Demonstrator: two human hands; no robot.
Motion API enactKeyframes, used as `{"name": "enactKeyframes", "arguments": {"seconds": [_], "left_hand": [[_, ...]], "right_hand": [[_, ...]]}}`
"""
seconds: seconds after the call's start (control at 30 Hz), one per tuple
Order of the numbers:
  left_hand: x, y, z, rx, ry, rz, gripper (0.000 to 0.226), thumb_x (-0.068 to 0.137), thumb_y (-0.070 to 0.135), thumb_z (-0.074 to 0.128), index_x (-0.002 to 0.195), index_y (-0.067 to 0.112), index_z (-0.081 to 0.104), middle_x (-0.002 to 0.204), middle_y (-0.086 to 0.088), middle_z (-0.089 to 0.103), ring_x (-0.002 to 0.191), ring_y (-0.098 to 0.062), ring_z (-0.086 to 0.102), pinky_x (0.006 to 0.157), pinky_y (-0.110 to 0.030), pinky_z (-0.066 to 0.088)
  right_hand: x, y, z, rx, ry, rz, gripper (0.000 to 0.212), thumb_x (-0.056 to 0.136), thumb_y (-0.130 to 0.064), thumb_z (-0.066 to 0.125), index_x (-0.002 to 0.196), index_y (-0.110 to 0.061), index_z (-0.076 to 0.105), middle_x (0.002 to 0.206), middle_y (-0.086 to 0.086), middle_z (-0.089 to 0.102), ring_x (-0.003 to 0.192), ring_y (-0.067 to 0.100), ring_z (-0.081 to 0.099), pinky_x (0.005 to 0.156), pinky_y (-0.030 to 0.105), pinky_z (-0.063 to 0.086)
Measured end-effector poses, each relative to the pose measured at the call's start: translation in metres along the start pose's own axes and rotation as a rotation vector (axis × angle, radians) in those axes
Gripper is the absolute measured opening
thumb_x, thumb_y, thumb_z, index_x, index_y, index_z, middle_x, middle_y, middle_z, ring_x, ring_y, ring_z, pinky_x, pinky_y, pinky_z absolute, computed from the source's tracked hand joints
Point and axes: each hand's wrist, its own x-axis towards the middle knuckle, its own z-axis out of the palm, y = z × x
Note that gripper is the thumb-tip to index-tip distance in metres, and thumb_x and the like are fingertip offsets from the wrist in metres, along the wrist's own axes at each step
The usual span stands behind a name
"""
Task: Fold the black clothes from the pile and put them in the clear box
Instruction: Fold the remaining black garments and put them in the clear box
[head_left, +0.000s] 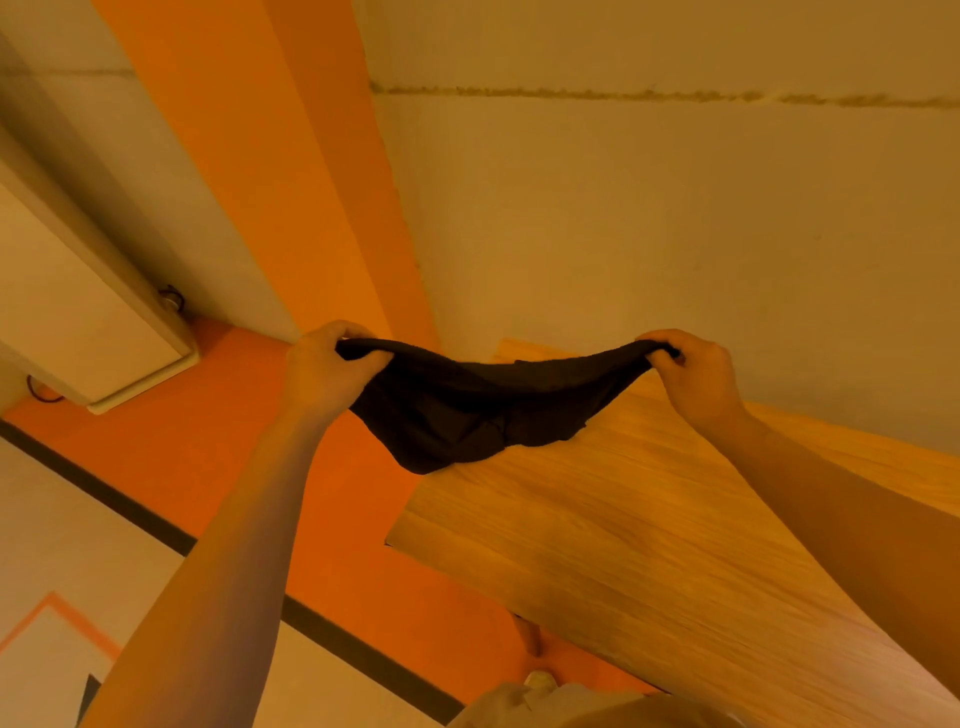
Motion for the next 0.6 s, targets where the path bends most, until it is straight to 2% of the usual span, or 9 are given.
{"name": "enactKeyframes", "arguments": {"seconds": [0.1, 0.2, 0.27, 0.3, 0.4, 0.43, 0.53, 0.6], "left_hand": [[0.000, 0.005, 0.003, 0.028, -0.153, 0.044, 0.012, 0.090, 0.026, 0.063, 0.095, 0.015, 0.067, 0.090, 0.002, 0.064, 0.084, -0.015, 0.061, 0.059, -0.027, 0.046], [0.003, 0.017, 0.009, 0.075, -0.186, 0.103, 0.027, 0.094, 0.030, 0.058, 0.094, 0.004, 0.066, 0.089, -0.013, 0.066, 0.082, -0.027, 0.063, 0.068, -0.045, 0.052], [0.008, 0.031, 0.014, 0.088, -0.168, 0.154, 0.030, 0.095, 0.031, 0.057, 0.094, 0.003, 0.066, 0.091, -0.016, 0.066, 0.082, -0.030, 0.063, 0.073, -0.050, 0.052], [0.012, 0.040, 0.017, 0.079, -0.165, 0.186, 0.028, 0.095, 0.031, 0.057, 0.094, 0.005, 0.066, 0.092, -0.014, 0.067, 0.083, -0.027, 0.063, 0.073, -0.047, 0.053], [0.026, 0.081, 0.023, 0.046, -0.184, 0.280, 0.014, 0.096, 0.026, 0.057, 0.095, 0.018, 0.068, 0.093, 0.006, 0.065, 0.081, -0.006, 0.058, 0.066, -0.016, 0.047], [0.030, 0.099, 0.024, 0.038, -0.194, 0.308, 0.011, 0.096, 0.025, 0.057, 0.096, 0.021, 0.067, 0.091, 0.011, 0.063, 0.079, 0.001, 0.055, 0.063, -0.010, 0.043], [0.046, 0.150, 0.026, 0.017, -0.208, 0.407, 0.011, 0.095, 0.025, 0.059, 0.096, 0.021, 0.069, 0.090, 0.012, 0.063, 0.082, -0.001, 0.058, 0.064, -0.009, 0.043], [0.056, 0.185, 0.026, 0.036, -0.189, 0.484, 0.013, 0.094, 0.026, 0.060, 0.098, 0.020, 0.071, 0.094, 0.009, 0.066, 0.088, -0.007, 0.060, 0.071, -0.017, 0.047]], "right_hand": [[0.006, -0.009, -0.002, 0.049, -0.039, -0.010, 0.026, 0.092, 0.004, 0.052, 0.108, -0.008, 0.069, 0.099, -0.001, 0.064, 0.088, 0.013, 0.059, 0.072, 0.000, 0.040], [0.014, -0.025, -0.006, 0.165, -0.084, -0.011, 0.025, 0.091, 0.005, 0.052, 0.102, -0.011, 0.069, 0.092, 0.002, 0.066, 0.069, 0.004, 0.063, 0.070, 0.007, 0.048], [0.021, -0.038, -0.012, 0.219, -0.106, -0.036, 0.025, 0.091, 0.005, 0.052, 0.097, -0.014, 0.068, 0.088, 0.002, 0.066, 0.060, 0.004, 0.061, 0.066, 0.014, 0.052], [0.025, -0.045, -0.015, 0.237, -0.111, -0.049, 0.025, 0.091, 0.005, 0.052, 0.096, -0.014, 0.067, 0.085, 0.002, 0.066, 0.057, 0.004, 0.060, 0.064, 0.016, 0.053], [0.038, -0.071, -0.034, 0.287, -0.098, -0.073, 0.024, 0.091, 0.006, 0.051, 0.094, -0.012, 0.067, 0.080, 0.000, 0.065, 0.051, 0.004, 0.057, 0.058, 0.016, 0.052], [0.044, -0.079, -0.042, 0.293, -0.092, -0.085, 0.024, 0.091, 0.006, 0.052, 0.094, -0.012, 0.067, 0.080, 0.000, 0.065, 0.050, 0.004, 0.057, 0.057, 0.016, 0.051], [0.062, -0.104, -0.076, 0.300, -0.062, -0.126, 0.024, 0.091, 0.005, 0.052, 0.095, -0.012, 0.068, 0.080, -0.001, 0.066, 0.050, 0.003, 0.057, 0.056, 0.015, 0.051], [0.074, -0.118, -0.103, 0.314, -0.027, -0.143, 0.024, 0.091, 0.005, 0.053, 0.096, -0.012, 0.068, 0.081, 0.000, 0.066, 0.050, 0.002, 0.057, 0.056, 0.015, 0.051]]}}
